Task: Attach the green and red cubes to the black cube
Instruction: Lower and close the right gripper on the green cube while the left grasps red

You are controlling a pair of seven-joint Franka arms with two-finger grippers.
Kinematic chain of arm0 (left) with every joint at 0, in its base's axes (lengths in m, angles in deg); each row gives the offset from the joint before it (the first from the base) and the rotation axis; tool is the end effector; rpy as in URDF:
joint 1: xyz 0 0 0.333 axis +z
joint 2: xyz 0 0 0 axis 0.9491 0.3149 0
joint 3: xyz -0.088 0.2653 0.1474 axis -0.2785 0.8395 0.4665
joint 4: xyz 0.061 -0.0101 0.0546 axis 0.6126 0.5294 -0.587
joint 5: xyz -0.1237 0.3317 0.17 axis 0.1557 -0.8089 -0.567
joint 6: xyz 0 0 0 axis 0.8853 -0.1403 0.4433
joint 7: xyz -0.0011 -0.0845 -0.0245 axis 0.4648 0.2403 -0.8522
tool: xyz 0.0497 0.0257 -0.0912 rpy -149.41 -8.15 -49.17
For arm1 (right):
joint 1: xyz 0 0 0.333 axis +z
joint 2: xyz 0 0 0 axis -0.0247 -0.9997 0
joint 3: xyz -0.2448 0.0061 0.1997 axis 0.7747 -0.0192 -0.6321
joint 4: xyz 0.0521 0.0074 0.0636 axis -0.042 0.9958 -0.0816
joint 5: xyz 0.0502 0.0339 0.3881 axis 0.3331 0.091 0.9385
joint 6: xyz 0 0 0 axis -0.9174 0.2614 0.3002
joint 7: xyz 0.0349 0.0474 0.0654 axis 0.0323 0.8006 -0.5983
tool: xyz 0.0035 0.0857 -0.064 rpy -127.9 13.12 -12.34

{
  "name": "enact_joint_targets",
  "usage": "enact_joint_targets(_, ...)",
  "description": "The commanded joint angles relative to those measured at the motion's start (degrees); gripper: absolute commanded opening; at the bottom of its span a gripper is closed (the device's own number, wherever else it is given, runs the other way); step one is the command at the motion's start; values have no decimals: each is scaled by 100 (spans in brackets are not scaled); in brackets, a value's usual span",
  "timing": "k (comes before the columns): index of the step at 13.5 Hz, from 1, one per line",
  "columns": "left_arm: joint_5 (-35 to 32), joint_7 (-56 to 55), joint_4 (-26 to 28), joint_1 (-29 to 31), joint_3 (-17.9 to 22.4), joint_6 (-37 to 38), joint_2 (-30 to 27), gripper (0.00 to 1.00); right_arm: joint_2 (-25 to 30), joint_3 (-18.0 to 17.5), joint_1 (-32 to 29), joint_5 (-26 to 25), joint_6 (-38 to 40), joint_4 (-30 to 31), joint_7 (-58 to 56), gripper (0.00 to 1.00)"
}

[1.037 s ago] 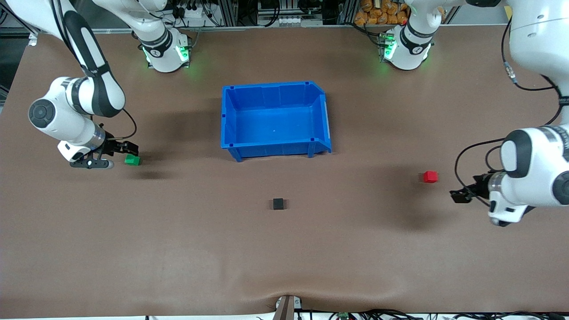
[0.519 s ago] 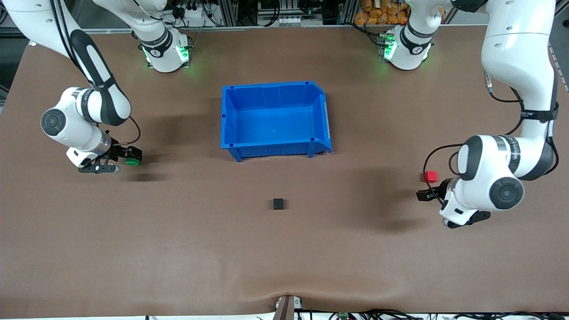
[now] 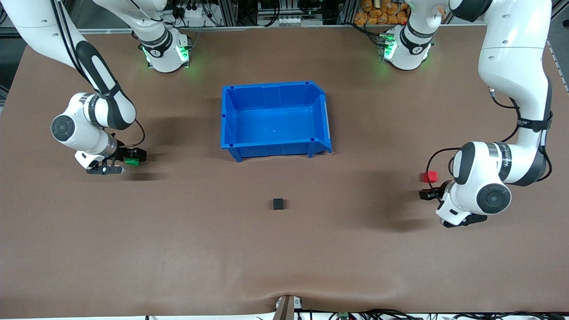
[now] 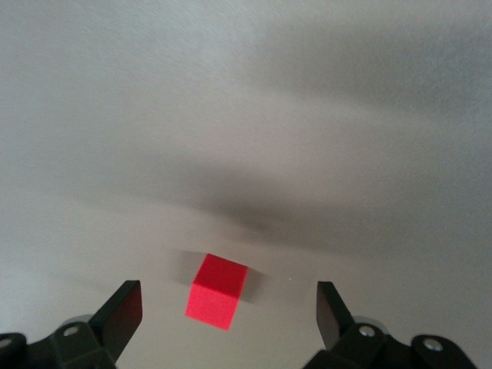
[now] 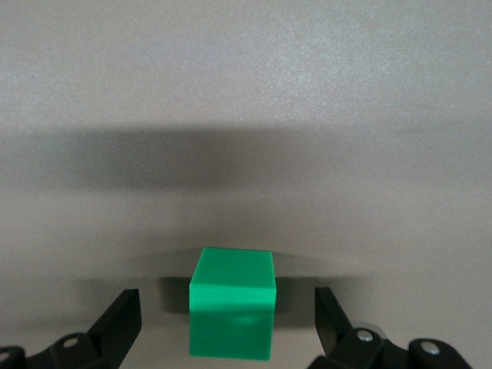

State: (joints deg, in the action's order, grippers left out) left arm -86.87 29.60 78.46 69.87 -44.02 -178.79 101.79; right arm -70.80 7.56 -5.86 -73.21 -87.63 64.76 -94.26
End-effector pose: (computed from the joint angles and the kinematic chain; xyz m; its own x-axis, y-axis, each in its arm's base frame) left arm 0.6720 -0.0349 0.2290 0.9478 0.1919 -0.2549 0.1471 -0.9717 -0.1846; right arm 0.4927 -0.0771 0.1727 0.9947 0.0062 -0.1030 0.0046 -0.9999 -0.0154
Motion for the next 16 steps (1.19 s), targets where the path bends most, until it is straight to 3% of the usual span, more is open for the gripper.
enact_joint_targets(1, 611, 746, 25, 316, -36, -113, 118, 100, 76, -81, -151, 1, -86, 125, -110, 100)
enact_joint_targets(3, 859, 1205, 68, 415, -28, -113, 188, 100, 76, -81, -151, 1, -95, 125, -110, 100)
enact_joint_targets(9, 781, 1643, 227, 327, -28, -113, 277, 98, 76, -81, -151, 9, -78, 125, -110, 100)
enact_joint_targets(13, 684, 2226, 227, 353, -19, -122, 286, 84, 76, -81, -151, 1, -51, 125, -110, 100)
enact_joint_targets(16, 517, 2226, 262, 362, -28, -122, 286, 65, 76, -81, -151, 1, -42, 125, -110, 100)
